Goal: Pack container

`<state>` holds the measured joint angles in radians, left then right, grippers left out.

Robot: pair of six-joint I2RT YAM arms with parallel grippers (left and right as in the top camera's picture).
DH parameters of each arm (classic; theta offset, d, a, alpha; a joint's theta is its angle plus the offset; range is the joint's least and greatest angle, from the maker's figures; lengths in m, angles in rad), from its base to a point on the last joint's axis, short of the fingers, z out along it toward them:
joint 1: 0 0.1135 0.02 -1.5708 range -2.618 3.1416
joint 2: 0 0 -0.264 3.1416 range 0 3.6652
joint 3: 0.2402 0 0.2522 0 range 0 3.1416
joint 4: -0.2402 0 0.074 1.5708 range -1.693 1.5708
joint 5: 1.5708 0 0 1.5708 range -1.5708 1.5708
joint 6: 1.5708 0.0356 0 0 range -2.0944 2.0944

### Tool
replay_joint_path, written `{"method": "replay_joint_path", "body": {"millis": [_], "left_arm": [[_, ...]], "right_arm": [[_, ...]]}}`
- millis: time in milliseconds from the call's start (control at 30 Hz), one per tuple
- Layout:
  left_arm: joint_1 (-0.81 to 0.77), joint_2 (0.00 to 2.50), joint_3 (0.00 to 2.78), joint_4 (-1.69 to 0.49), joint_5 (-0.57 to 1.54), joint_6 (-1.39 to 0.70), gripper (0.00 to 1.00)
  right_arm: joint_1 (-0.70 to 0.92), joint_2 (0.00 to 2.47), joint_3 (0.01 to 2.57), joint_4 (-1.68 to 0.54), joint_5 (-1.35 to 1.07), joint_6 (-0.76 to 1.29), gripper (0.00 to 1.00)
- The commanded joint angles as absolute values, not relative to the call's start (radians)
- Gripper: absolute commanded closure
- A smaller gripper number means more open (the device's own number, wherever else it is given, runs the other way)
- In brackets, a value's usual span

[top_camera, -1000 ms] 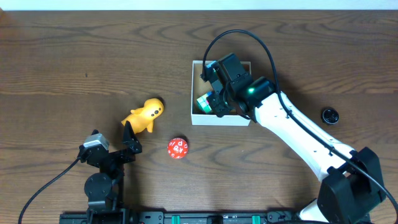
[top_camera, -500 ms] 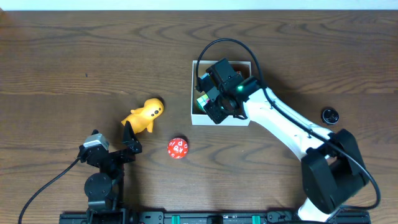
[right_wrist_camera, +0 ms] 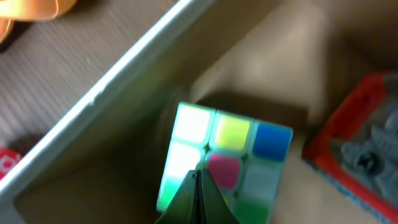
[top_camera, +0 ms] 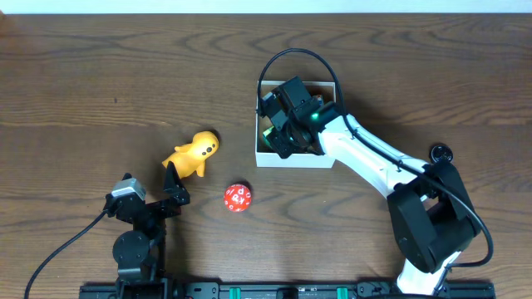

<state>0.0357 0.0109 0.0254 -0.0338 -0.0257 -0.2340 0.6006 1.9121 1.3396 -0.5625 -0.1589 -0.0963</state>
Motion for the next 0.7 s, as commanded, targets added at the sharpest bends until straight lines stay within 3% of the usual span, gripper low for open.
{"method": "replay_joint_path", "body": {"millis": [0,667], "left_arm": [[0.035,0.004,0.004,-0.07,-0.034,-0.218,0.02],[0.034,0.004,0.004,-0.07,-0.034,-0.218,0.02]], "right_arm": [[0.58,1.933,1.333,-0.544,-0.161,-0.1,0.99],[0.485,1.932,1.363,-0.473,-0.163,-0.098,0.99]]}}
